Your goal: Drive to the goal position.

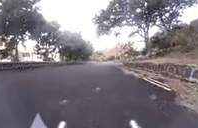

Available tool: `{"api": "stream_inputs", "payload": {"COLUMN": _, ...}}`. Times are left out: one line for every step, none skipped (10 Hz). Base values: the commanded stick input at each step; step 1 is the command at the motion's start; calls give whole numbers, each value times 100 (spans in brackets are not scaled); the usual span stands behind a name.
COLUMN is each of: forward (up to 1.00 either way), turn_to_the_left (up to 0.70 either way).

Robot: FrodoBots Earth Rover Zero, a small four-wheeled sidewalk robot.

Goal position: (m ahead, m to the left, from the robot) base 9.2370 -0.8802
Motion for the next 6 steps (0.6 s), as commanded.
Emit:
{"api": "stream_inputs", "payload": {"forward": 70, "turn_to_the_left": 0}}
{"api": "stream_inputs", "payload": {"forward": 70, "turn_to_the_left": 0}}
{"api": "stream_inputs", "payload": {"forward": 70, "turn_to_the_left": 0}}
{"api": "stream_inputs", "payload": {"forward": 70, "turn_to_the_left": 0}}
{"api": "stream_inputs", "payload": {"forward": 70, "turn_to_the_left": 0}}
{"api": "stream_inputs", "payload": {"forward": 70, "turn_to_the_left": 0}}
